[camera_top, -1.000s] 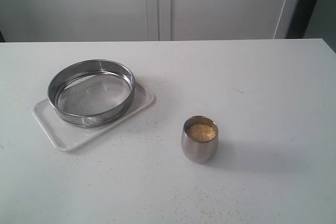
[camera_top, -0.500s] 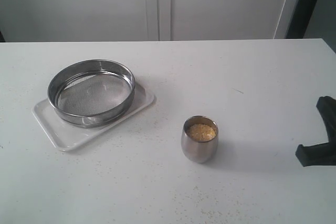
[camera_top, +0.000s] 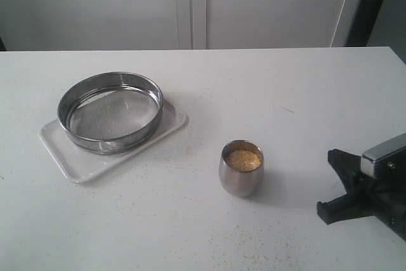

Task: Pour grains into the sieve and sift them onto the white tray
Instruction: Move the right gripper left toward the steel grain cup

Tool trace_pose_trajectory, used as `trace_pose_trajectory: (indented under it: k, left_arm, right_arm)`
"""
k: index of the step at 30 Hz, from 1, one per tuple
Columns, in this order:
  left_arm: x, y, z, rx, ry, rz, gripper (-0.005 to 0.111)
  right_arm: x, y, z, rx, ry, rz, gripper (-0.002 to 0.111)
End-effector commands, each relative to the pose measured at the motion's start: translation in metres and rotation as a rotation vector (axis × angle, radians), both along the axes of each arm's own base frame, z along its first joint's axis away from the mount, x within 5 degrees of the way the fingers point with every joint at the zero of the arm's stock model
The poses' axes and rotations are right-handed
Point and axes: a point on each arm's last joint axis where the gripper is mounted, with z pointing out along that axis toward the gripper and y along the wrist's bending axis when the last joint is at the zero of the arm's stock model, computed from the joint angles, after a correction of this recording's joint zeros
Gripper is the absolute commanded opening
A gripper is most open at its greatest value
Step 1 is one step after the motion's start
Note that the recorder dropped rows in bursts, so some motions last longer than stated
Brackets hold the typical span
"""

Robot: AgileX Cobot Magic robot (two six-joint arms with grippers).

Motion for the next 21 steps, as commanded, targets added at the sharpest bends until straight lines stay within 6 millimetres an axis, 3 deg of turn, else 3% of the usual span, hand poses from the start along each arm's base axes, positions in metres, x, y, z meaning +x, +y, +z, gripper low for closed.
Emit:
trace_pose_trajectory:
  k: [1, 12, 21]
  left_arm:
    - [0.0, 0.0, -0.003, -0.009, 0.011, 0.005, 0.0]
    - [0.0, 0.0, -0.003, -0.009, 0.011, 0.005, 0.0]
    - [0.0, 0.0, -0.003, -0.009, 0.011, 0.005, 0.0]
  right_arm:
    - [0.01, 0.008, -0.012, -0.031, 0.024, 0.109, 0.0]
    - [0.022, 0.031, -0.029, -0.068, 0.038, 0.424, 0.0]
    - [0.025, 0.033, -0.032, -0.033, 0.065, 0.444, 0.004]
